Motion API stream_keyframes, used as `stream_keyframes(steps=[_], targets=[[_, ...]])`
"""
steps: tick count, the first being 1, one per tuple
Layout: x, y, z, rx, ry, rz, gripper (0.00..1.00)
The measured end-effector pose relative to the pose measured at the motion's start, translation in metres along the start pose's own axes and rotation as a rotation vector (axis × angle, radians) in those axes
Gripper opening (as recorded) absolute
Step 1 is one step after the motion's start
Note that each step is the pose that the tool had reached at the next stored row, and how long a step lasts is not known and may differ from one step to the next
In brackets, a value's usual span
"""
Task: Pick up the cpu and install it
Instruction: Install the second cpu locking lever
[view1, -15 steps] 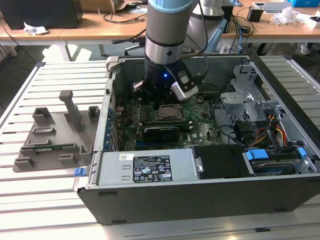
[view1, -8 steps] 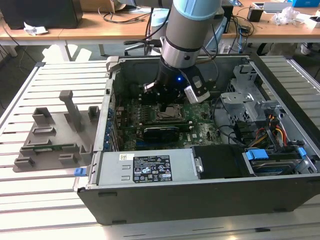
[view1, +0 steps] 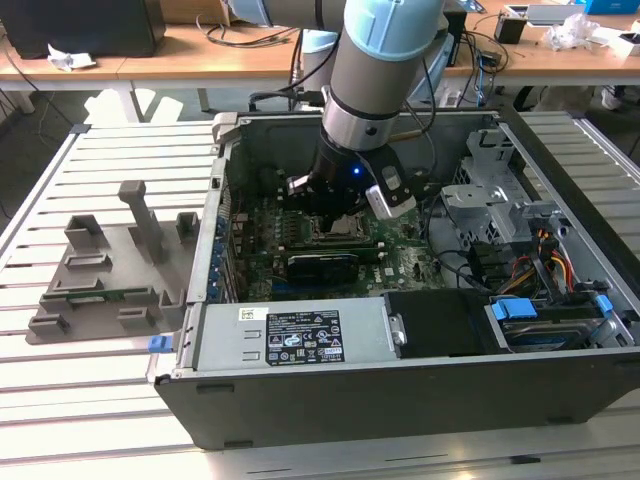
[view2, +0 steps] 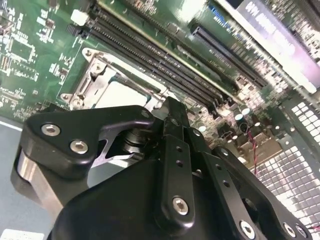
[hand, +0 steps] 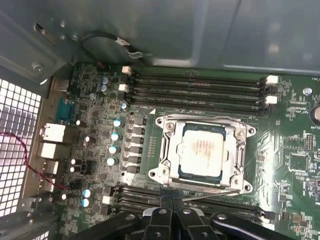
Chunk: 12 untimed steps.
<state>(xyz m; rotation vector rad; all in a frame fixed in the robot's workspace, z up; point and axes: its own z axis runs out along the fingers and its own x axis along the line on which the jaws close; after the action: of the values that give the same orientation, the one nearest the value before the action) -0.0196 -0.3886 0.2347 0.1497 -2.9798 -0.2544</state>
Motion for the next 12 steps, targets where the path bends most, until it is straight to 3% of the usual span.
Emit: stream_keyframes(steps=[6, 12], targets=[[0.0021, -0.0032, 0.0082, -0.0023, -0.0002, 0.000, 0.11], [0.0060, -0.0055, 0.0228, -0.0040, -0.0003, -0.001, 0.11]])
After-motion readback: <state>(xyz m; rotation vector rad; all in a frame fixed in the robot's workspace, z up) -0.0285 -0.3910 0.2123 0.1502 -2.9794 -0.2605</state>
